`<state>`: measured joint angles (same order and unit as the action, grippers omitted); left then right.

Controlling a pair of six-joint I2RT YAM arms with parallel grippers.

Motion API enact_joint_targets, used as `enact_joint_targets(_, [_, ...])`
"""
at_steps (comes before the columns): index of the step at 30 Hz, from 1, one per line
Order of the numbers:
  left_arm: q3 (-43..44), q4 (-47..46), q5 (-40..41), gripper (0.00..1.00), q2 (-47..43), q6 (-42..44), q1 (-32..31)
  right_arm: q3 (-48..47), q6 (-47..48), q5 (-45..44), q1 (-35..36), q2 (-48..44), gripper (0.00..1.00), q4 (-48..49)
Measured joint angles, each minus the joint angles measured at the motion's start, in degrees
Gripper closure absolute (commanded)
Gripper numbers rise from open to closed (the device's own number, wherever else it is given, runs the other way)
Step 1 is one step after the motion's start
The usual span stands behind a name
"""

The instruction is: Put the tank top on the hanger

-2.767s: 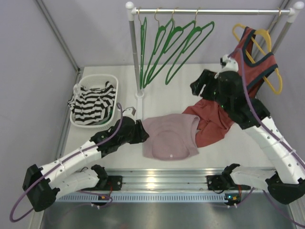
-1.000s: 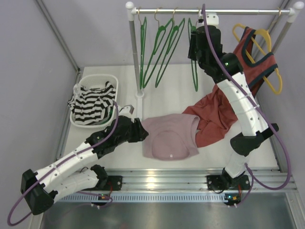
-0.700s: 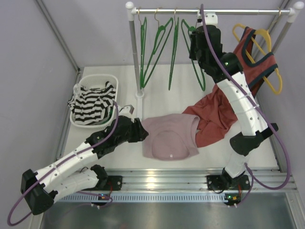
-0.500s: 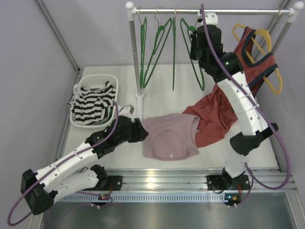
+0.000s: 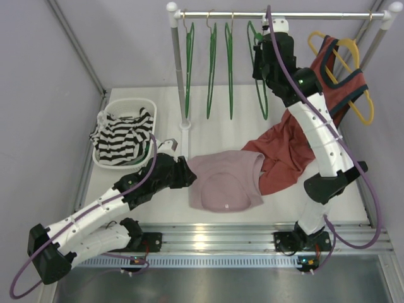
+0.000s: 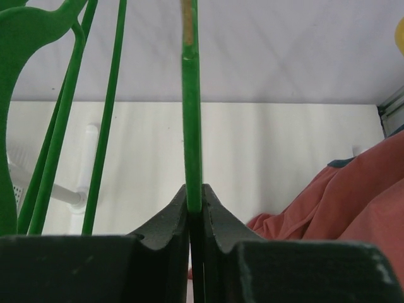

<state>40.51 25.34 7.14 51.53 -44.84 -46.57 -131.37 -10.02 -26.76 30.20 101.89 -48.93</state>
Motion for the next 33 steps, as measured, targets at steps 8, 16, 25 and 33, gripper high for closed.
enact_joint_targets(8, [0.0,0.0,0.0,0.52,0.3,0.0,0.0,0.0,0.3,0.4,-0.7,0.0,1.0,0.1])
enact_joint_targets(16, [0.0,0.0,0.0,0.52,0.5,0.0,0.0,0.0,1.7,0.4,-0.8,-0.1,1.0,1.4])
enact_joint_targets(25, [0.0,-0.1,0.0,0.53,0.9,0.0,0.0,1.8,3.1,0.6,-1.1,-3.1,1.0,4.1])
enact_joint_targets(33, [0.0,-0.5,0.0,0.52,1.2,0.0,0.0,8.0,3.2,2.4,-1.3,-9.0,1.0,5.5])
